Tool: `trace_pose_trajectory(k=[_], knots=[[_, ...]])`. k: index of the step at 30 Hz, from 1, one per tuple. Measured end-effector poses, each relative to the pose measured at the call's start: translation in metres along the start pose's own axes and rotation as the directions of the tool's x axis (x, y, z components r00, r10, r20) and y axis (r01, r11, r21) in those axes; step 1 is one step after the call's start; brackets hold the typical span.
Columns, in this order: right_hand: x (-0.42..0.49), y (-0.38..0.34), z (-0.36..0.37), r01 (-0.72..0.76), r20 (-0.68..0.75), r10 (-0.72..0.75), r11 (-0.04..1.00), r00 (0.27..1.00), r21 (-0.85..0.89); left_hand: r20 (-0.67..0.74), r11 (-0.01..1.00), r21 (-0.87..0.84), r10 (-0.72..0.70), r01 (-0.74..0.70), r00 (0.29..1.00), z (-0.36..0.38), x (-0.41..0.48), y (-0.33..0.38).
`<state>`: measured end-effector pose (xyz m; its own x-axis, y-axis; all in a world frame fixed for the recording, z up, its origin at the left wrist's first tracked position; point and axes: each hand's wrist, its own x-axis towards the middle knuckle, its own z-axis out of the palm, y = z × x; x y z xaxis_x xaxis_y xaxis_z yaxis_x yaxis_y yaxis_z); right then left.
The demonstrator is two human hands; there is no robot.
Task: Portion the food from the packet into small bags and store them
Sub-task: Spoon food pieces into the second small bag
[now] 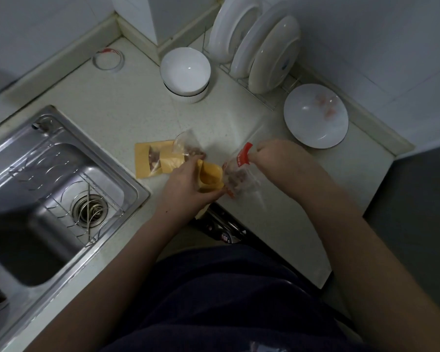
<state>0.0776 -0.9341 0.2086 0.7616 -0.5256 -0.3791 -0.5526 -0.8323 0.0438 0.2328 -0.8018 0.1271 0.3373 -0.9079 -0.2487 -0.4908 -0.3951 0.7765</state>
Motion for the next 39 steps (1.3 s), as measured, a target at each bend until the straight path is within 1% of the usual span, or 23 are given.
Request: trace_pose_trajectory(k=[1,3,5,7,10,11,13,15,18,19,21,22,23,24,26,28,29,32,34,36,38,39], knots=[[0.007,-0.002,0.001,-0.01,0.072,0.01,1.0,0.997,-0.008,0.003,1.0,0.005,-0.002,0.002,1.0,0.0,0.0,0.0],[0.018,-0.004,0.005,-0.035,0.153,0.032,0.999,0.988,0.018,0.004,1.0,0.013,-0.004,0.004,1.0,0.0,-0.001,-0.001],[0.024,-0.003,0.012,-0.09,0.184,0.075,0.993,0.98,0.078,0.001,1.0,0.011,-0.018,0.018,1.0,0.0,-0.002,-0.002],[0.031,-0.002,0.022,-0.123,0.167,0.102,0.985,0.981,0.12,0.004,0.999,0.009,-0.035,0.035,0.999,-0.001,-0.002,-0.005],[0.038,-0.006,0.031,-0.15,0.229,0.121,0.982,0.966,0.115,-0.003,0.999,0.009,-0.048,0.048,0.999,-0.001,-0.001,-0.009],[0.038,-0.006,0.035,-0.137,0.206,0.114,0.985,0.972,0.103,-0.011,0.999,0.011,-0.045,0.046,0.999,-0.001,-0.001,-0.01],[0.035,-0.006,0.044,-0.083,0.088,0.078,0.995,0.993,0.052,-0.021,0.999,0.018,-0.039,0.04,0.999,0.0,-0.002,-0.011],[0.032,-0.002,0.048,-0.086,0.054,0.083,0.995,0.995,0.054,-0.024,0.999,0.024,-0.039,0.039,0.999,0.0,-0.003,-0.011],[0.034,0.009,0.05,-0.261,0.098,0.247,0.951,0.964,0.165,-0.031,0.999,0.026,-0.032,0.033,0.999,-0.001,-0.004,-0.012],[0.033,0.014,0.051,-0.314,0.126,0.293,0.926,0.948,0.207,-0.033,0.999,0.025,-0.031,0.031,0.999,-0.001,-0.004,-0.012],[0.034,0.026,0.05,-0.384,0.232,0.326,0.878,0.917,0.286,-0.036,0.999,0.029,-0.029,0.03,0.999,-0.001,-0.004,-0.012],[0.033,0.031,0.05,-0.442,0.302,0.345,0.821,0.889,0.362,-0.034,0.999,0.034,-0.03,0.031,0.999,0.0,-0.005,-0.012],[0.033,0.037,0.049,-0.502,0.371,0.355,0.73,0.858,0.463,-0.029,0.999,0.04,-0.034,0.035,0.999,0.001,-0.006,-0.012],[0.03,0.041,0.049,-0.527,0.408,0.34,0.637,0.847,0.563,-0.026,0.998,0.044,-0.04,0.041,0.999,0.001,-0.006,-0.011],[0.017,0.045,0.049,-0.534,0.433,0.315,0.447,0.845,0.717,-0.019,0.998,0.039,-0.051,0.051,0.999,0.002,-0.007,-0.01],[0.004,0.046,0.053,-0.517,0.434,0.316,0.257,0.844,0.817,0.007,0.998,0.029,-0.054,0.053,0.999,0.003,-0.006,-0.009],[-0.002,0.046,0.055,-0.514,0.44,0.322,0.197,0.838,0.835,0.033,0.998,0.016,-0.058,0.058,0.998,0.004,-0.006,-0.008],[-0.011,0.045,0.058,-0.543,0.481,0.323,0.137,0.815,0.828,0.146,0.995,-0.038,-0.088,0.094,0.985,0.008,-0.004,-0.003],[-0.017,0.045,0.058,-0.524,0.475,0.305,0.1,0.825,0.846,0.229,0.993,-0.045,-0.095,0.108,0.969,0.011,-0.004,-0.001],[-0.022,0.045,0.057,-0.493,0.445,0.282,0.125,0.85,0.861,0.292,0.986,-0.114,-0.081,0.119,0.953,0.013,-0.005,0.002],[-0.028,0.044,0.055,-0.49,0.435,0.288,0.16,0.853,0.857,0.328,0.969,-0.199,-0.072,0.144,0.942,0.014,-0.005,0.004],[-0.03,0.044,0.054,-0.491,0.433,0.294,0.163,0.852,0.856,0.331,0.964,-0.215,-0.076,0.154,0.941,0.014,-0.005,0.004]])
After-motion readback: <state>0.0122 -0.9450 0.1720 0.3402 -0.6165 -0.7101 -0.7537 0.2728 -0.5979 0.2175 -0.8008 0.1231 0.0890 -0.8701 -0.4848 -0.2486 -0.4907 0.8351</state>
